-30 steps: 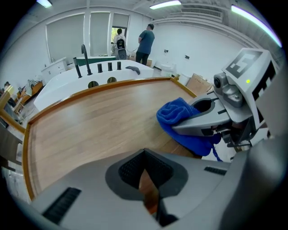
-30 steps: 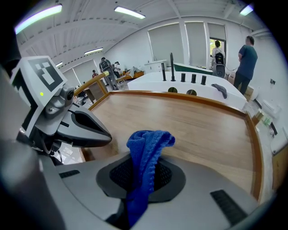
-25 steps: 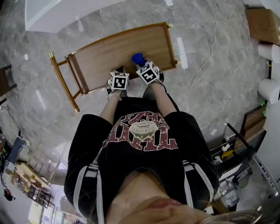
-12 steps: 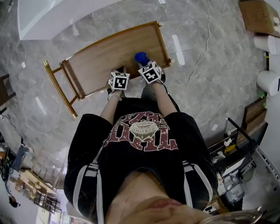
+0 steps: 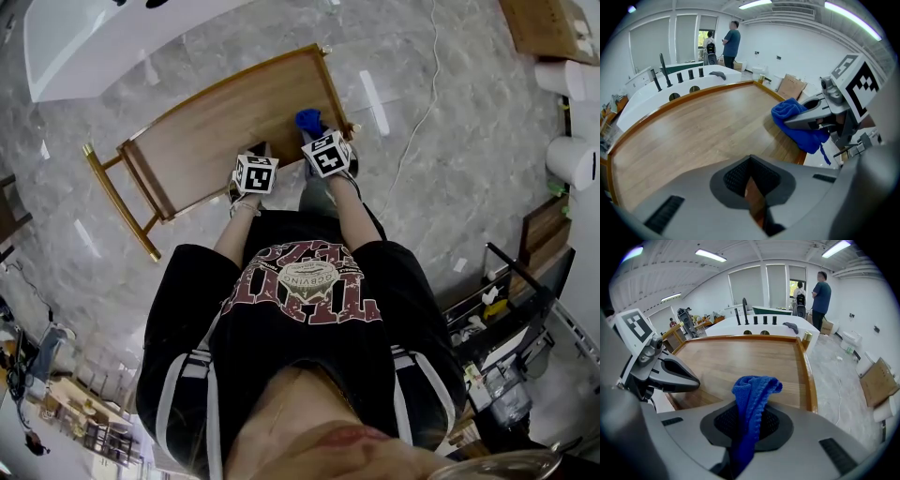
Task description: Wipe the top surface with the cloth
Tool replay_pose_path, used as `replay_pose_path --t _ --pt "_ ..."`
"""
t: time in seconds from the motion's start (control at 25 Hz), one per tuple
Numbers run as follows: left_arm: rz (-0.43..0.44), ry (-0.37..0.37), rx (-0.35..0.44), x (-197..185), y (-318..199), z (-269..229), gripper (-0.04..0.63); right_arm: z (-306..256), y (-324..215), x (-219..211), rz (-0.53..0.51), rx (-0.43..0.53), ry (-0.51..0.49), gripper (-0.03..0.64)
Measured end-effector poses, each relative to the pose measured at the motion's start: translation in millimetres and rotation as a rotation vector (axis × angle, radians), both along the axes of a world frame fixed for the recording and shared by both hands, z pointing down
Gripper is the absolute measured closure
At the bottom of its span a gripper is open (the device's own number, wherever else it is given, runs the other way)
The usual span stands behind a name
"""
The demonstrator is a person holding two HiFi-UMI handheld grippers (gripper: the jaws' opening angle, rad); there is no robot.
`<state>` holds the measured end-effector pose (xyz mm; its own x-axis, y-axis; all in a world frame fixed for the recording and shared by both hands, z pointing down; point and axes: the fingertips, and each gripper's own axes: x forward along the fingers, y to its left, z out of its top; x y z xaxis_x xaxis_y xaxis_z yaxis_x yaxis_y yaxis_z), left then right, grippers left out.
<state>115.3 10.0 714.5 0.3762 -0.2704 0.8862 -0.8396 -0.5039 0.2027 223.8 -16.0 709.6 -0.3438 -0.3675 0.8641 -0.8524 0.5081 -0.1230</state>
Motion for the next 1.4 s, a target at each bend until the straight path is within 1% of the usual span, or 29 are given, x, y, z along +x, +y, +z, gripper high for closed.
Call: replay_pose_path --t 0.36,0.72,0.88,1.04,1.12,1.2,1.32,1.4 --pt "0.032 0.003 -0.005 16.3 3.2 0.6 0.547 -4.7 -1.6 31.5 0.013 0.029 0.060 0.561" --pt "0.005 0.010 -0.003 17.8 4.2 2.1 0.548 -3.9 -1.8 55.0 0.045 0.055 0.109 0.561" --pt "-0.044 0.019 0.007 7.2 2.2 -1.9 0.546 -4.8 -1.7 55.8 0.044 0.059 0.130 0.561" --pt "-0.112 0.029 0.022 -19.0 -3.1 -4.2 0.548 -3.2 -7.1 49.9 0.087 0.030 0.115 0.561" --pt "-0.153 0.035 0.041 -33.7 -4.3 -9.1 0.548 -5.6 -12.6 40.8 0.104 0.032 0.090 0.561" --pt "-0.203 0.045 0.064 -47.5 -6.4 -16.1 0.548 -9.7 -18.4 23.4 0.076 0.049 0.056 0.561" --pt "-0.279 0.057 0.087 -64.4 -7.8 -23.6 0.548 -14.1 -21.1 -7.4 -0.024 0.075 0.038 0.561" --pt "-0.309 0.055 0.105 -74.6 -8.5 -25.6 0.548 -15.6 -18.3 -27.4 -0.078 0.074 0.032 0.561"
